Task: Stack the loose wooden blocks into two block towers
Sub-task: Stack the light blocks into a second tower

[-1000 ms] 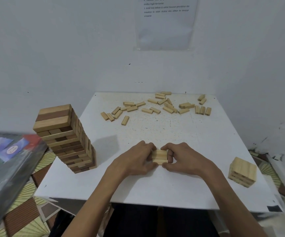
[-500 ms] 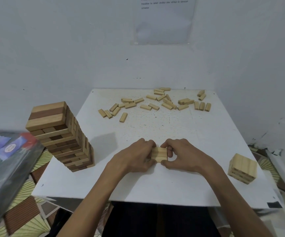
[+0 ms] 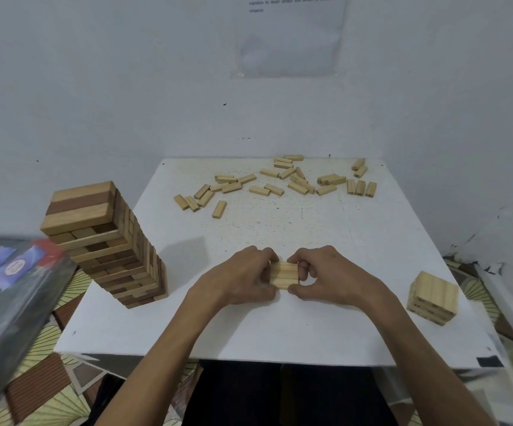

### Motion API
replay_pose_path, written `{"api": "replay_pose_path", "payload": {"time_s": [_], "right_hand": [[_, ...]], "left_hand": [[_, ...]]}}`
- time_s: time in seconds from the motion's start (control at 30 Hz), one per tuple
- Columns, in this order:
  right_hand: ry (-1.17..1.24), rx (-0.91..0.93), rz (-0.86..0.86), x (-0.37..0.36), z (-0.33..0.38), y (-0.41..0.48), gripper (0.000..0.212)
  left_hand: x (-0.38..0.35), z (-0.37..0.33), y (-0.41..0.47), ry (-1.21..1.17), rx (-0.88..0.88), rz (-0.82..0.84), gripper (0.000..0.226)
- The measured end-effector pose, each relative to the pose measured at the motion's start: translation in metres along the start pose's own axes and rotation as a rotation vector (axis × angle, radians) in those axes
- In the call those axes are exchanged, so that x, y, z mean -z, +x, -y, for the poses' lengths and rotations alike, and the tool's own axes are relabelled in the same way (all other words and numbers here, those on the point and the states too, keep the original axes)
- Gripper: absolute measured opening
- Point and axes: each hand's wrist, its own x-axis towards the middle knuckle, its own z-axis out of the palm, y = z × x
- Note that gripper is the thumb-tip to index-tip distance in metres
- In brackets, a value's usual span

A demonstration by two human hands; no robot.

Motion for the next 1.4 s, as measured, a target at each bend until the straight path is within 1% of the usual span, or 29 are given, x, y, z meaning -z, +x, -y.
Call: {"api": "replay_pose_path", "payload": {"time_s": [0.17,0.3,0.43,0.73,0.9,1.03,1.23,1.3,1.4], "right_hand": [[0.027,0.023,-0.051,-0.003,0.000,-0.003,0.036],[0.046,0.023,-0.057,-0.003,0.000,-0.004,0.035],[0.038,0.014,-0.044,-0.003,0.000,-0.003,0.035],[-0.036,0.016,-0.008,-0.003,0.000,-0.003,0.035],[-0.050,-0.018,-0.010,-0.004,-0.001,-0.007,0.048],[-0.091,0.003,-0.088,-0.004,0.001,-0.017,0.044],[-0.206,0.103,-0.278,0.010,0.007,-0.041,0.052],[-0.214,0.118,-0.335,0.018,0.007,-0.050,0.050],[-0.191,0.107,-0.390,0.029,0.004,-0.066,0.048]], "left_hand": [[-0.004,0.011,-0.002,-0.081,0.025,-0.128,0.056],[-0.007,0.015,-0.004,-0.206,0.013,-0.184,0.047],[-0.006,0.011,-0.002,-0.254,-0.015,-0.158,0.044],[-0.001,0.011,0.001,-0.181,-0.056,-0.085,0.040],[-0.002,0.012,0.003,-0.113,-0.085,-0.111,0.039],[-0.006,0.017,-0.001,-0.124,-0.137,-0.171,0.045],[0.001,0.001,-0.005,-0.146,-0.275,-0.318,0.052],[0.003,-0.010,-0.001,-0.186,-0.323,-0.354,0.051],[0.003,-0.027,0.005,-0.311,-0.387,-0.362,0.048]]}}
